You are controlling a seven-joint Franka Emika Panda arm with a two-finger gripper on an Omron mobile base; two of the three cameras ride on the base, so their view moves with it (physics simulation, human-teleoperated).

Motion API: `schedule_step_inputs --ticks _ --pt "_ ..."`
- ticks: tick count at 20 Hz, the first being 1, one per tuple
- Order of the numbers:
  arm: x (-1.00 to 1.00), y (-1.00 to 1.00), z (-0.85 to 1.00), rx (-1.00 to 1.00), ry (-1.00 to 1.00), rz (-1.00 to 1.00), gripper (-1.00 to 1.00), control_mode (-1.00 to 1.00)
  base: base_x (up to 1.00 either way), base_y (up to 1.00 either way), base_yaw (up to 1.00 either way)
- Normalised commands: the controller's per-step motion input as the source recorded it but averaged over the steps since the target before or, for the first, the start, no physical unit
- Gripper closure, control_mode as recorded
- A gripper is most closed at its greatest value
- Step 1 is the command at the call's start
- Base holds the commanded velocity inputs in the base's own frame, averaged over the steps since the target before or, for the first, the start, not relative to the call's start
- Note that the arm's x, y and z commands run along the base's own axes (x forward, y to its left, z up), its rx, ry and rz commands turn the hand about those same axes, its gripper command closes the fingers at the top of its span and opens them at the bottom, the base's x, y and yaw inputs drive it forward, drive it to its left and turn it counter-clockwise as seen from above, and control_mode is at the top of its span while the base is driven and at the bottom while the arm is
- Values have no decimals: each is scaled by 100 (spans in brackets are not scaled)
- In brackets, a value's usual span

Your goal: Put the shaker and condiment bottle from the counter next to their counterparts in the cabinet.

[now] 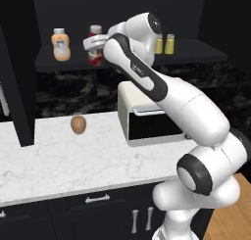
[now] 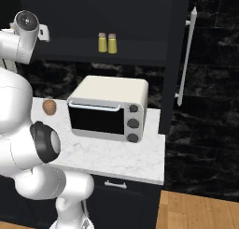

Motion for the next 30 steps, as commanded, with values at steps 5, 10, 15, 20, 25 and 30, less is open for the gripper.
schedule_step_inputs --ticks 5,10,15,20,25,30 --pt "33 8 -8 0 0 6 100 -100 0 0 0" --pt "28 11 -8 0 0 4 100 -100 0 0 0" --pt "20 22 -12 -4 0 2 100 -100 0 0 0" --pt "24 17 -1 -3 0 2 100 -100 0 0 0" --pt "15 6 -3 0 -1 4 100 -100 0 0 0" --pt "15 0 -4 0 0 5 100 -100 0 0 0"
